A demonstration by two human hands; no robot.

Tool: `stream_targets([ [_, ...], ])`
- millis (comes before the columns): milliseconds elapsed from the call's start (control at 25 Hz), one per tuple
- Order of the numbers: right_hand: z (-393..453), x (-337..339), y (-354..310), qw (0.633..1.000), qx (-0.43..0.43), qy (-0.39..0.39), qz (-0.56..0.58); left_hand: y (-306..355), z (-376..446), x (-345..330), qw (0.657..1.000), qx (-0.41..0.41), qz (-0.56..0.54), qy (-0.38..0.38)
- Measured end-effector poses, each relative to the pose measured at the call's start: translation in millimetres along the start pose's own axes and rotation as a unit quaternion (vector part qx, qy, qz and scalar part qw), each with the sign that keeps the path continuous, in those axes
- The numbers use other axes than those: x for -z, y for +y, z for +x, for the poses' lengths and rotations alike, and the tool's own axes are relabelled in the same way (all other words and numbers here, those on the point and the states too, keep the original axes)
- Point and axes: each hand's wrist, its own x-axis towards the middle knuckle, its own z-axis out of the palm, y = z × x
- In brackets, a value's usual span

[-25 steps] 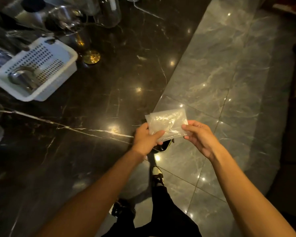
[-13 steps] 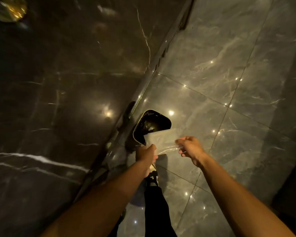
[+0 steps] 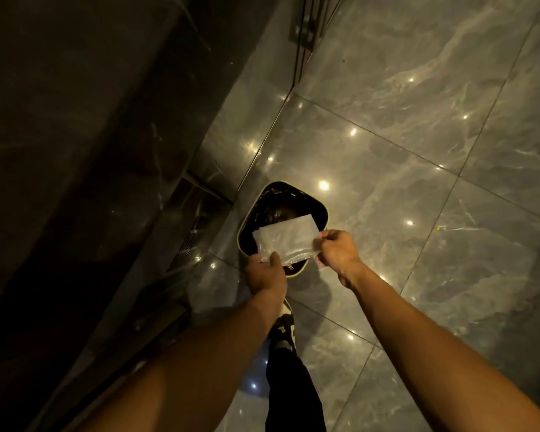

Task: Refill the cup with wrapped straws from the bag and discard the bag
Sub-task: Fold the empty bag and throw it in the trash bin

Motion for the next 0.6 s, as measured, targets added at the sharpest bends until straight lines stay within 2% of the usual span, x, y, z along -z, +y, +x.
stream_targets([
  [400,39.9,-2.4,1.8,1.0,0.01,-0.002,0.006,13.3,13.4,-19.0,0.999,-0.016,-0.03,-0.005],
  [520,27.2,-1.2,-2.9,0.994,0.045,-0.008,-0.097,16.7,3.7,-10.6,0.998,-0.06,0.021,-0.014],
  [600,5.4,2.1,-10.8,0.97,0.098,-0.034,-0.218,19.8,-10.1,0.3,0.991,-0.103,0.079,-0.042],
])
